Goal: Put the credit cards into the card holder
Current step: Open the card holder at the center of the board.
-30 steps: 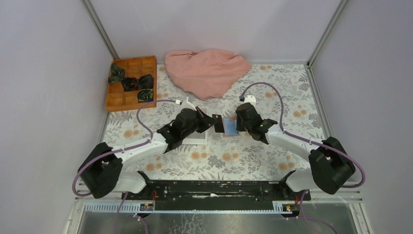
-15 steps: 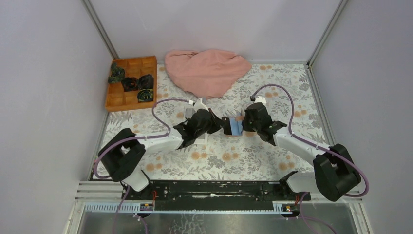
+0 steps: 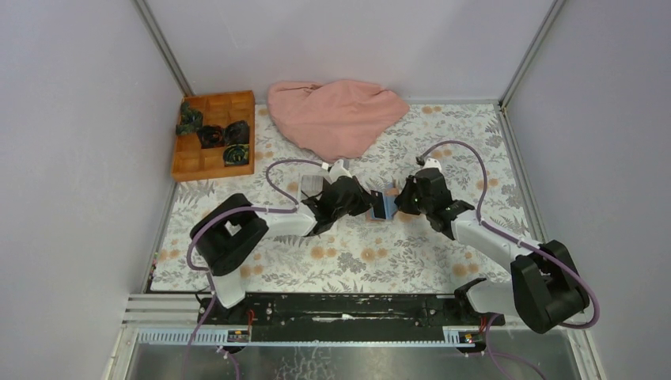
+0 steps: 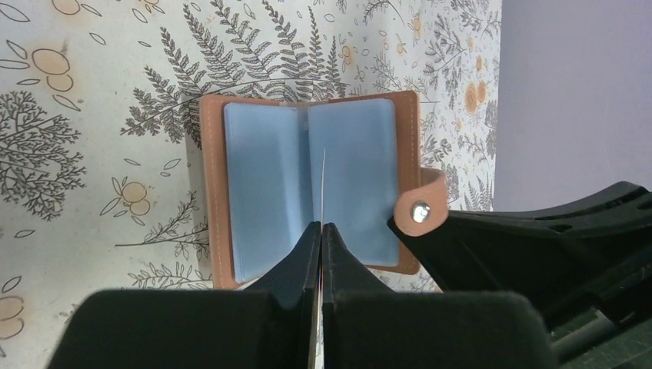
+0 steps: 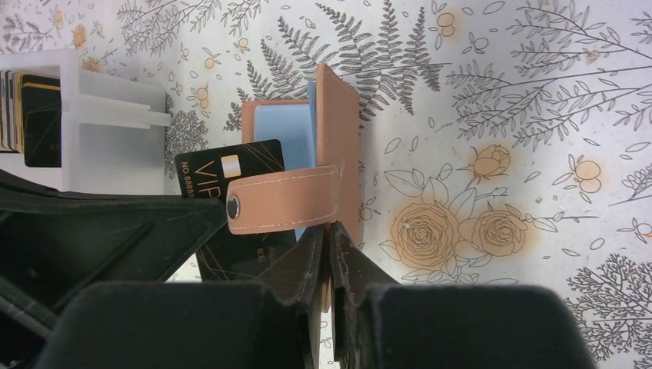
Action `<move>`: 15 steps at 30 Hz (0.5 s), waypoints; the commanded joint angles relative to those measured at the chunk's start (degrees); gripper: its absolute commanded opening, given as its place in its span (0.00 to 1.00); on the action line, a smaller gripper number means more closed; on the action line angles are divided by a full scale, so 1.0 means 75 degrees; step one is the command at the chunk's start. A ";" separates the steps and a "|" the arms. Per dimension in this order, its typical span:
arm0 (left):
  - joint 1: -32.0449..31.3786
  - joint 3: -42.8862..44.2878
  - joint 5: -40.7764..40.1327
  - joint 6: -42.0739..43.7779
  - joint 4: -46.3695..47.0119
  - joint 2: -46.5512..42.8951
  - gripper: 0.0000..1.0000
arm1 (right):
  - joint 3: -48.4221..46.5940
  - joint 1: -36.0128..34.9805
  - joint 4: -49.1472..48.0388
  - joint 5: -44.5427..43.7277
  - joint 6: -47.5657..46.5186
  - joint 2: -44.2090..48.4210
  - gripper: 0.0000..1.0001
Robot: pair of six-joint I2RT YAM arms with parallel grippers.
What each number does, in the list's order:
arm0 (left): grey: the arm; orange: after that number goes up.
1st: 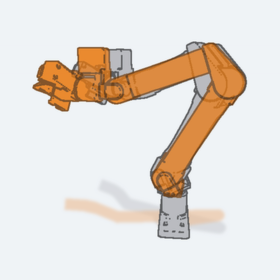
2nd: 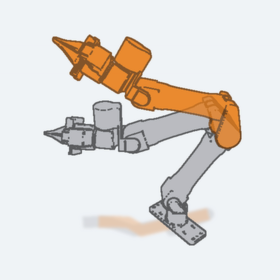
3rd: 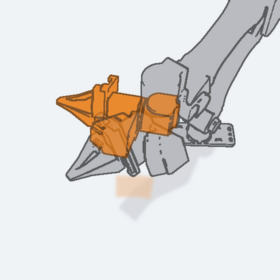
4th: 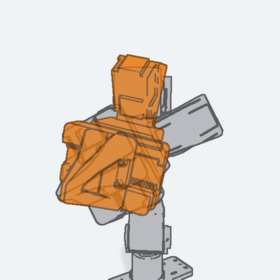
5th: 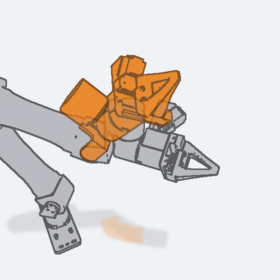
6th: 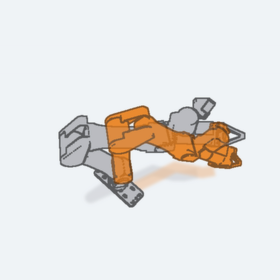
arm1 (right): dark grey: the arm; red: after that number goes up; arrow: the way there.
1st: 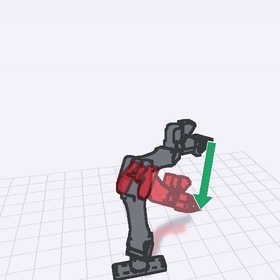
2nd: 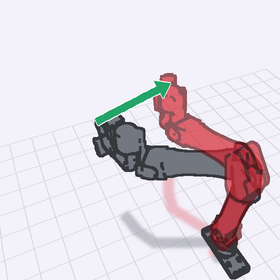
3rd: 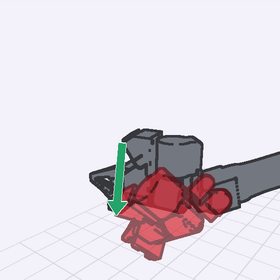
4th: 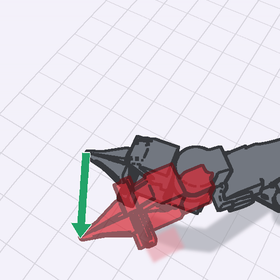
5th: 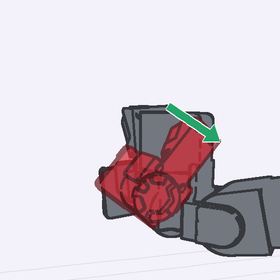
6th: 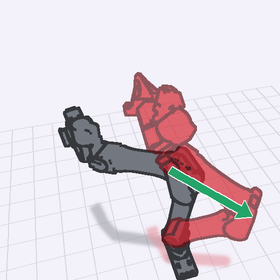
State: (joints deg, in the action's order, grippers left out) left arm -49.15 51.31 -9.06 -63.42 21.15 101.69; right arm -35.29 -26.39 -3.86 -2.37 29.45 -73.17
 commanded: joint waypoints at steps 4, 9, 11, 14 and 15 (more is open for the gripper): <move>-0.0046 0.0475 -0.0081 0.0179 0.0625 0.0576 0.00 | 0.0189 0.0443 -0.0226 0.0610 0.0266 0.0506 0.02; -0.0051 0.0660 -0.0077 0.0203 0.0621 0.0850 0.00 | 0.0252 0.0658 -0.0173 0.0701 0.0314 0.0567 0.02; -0.0048 0.0752 -0.0086 0.0234 0.0598 0.0949 0.00 | 0.0340 0.0768 -0.0213 0.0741 0.0375 0.0559 0.02; -0.0048 0.0858 -0.0091 0.0253 0.0591 0.1101 0.00 | 0.0443 0.0996 -0.0292 0.0876 0.0464 0.0465 0.02; -0.0051 0.0902 -0.0093 0.0263 0.0591 0.1165 0.00 | 0.0475 0.1078 -0.0313 0.0941 0.0491 0.0419 0.02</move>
State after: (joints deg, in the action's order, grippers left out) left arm -49.15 55.88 -9.02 -63.00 22.31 109.01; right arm -32.56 -20.32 -4.25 2.33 31.62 -70.43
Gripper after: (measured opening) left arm 0.012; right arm 0.098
